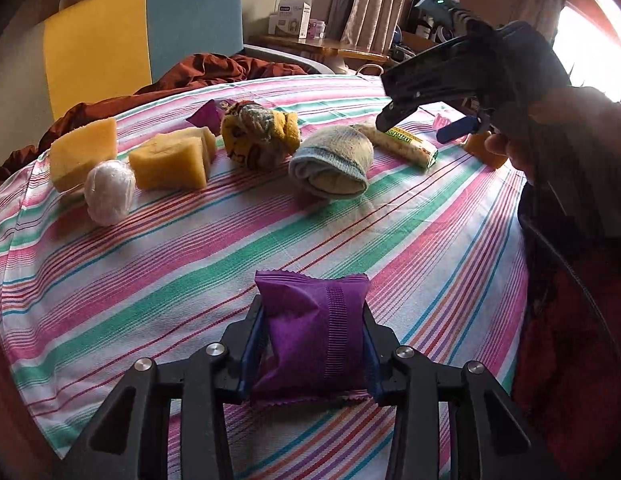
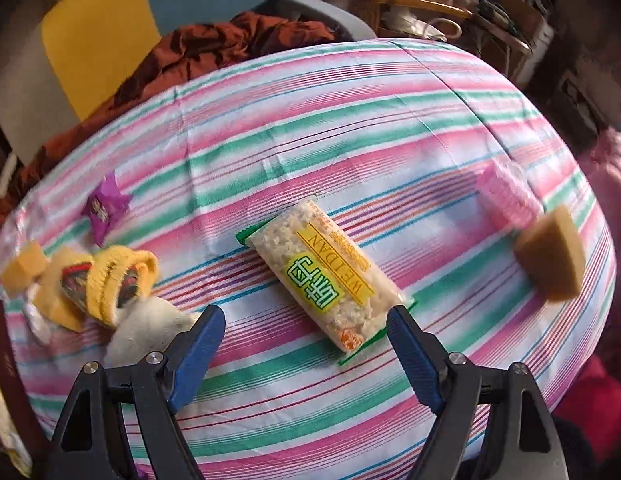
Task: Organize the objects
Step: 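Grasp the WEIDAN rice-cracker packet with the right gripper while the left holds the purple packet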
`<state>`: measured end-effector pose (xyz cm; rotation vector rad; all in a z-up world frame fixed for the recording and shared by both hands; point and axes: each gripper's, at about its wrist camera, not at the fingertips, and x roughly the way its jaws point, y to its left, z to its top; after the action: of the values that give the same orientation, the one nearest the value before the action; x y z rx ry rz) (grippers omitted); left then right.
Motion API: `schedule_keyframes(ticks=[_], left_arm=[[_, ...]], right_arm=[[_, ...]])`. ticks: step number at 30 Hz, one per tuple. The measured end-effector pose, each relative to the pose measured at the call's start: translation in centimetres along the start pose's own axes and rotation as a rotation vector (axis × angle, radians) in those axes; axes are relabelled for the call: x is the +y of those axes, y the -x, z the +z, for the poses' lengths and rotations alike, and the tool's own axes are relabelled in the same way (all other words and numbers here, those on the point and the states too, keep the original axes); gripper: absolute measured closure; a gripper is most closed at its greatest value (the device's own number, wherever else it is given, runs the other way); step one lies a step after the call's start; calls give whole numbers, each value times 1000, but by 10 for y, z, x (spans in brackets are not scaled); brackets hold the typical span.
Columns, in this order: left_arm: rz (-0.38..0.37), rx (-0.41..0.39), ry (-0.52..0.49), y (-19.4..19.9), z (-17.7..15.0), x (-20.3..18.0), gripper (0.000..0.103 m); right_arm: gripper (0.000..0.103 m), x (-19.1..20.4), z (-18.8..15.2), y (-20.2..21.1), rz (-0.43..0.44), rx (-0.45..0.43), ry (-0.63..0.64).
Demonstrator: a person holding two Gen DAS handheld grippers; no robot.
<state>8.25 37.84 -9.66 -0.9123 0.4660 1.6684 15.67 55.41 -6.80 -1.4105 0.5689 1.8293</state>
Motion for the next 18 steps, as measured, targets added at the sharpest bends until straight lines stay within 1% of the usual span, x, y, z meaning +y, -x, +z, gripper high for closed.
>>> schedule_keyframes(ticks=[1,3,4,6,8,9,11,12,13,16,18], left_arm=[[-3,-4,4,0,0,1,61],[-9,-11,10,0,-1,2,61],[-12,-14,11,1,-1,2,61],[-17,-17,16,1,-2,3,61],[-19,-23,17,1,-2,4,61],[-18,-26,16,1,-3,4,60],[-11,-30,8,1,-4,3,60],[-8,-31,6,2,-4,2,60],[-9,-32,0,2,-4,1,60],[-4,-36,-5,3,-5,0,60],[4,-36,-11,4,-6,0,61]], right_arm=[[17,3,5,-8,-20,22,34],[16,1,12,-25,-56,59,48],[13,-2,15,-30,-63,65,45],[8,-10,21,-35,-35,50,16],[8,-19,21,-40,22,57,-18],[12,-23,19,-41,60,62,-40],[28,-21,16,-34,68,47,-22],[47,-18,14,-30,65,43,-7],[55,-15,11,-27,54,47,4],[56,-10,-2,-20,32,59,1],[56,-13,-12,-10,26,37,-30]])
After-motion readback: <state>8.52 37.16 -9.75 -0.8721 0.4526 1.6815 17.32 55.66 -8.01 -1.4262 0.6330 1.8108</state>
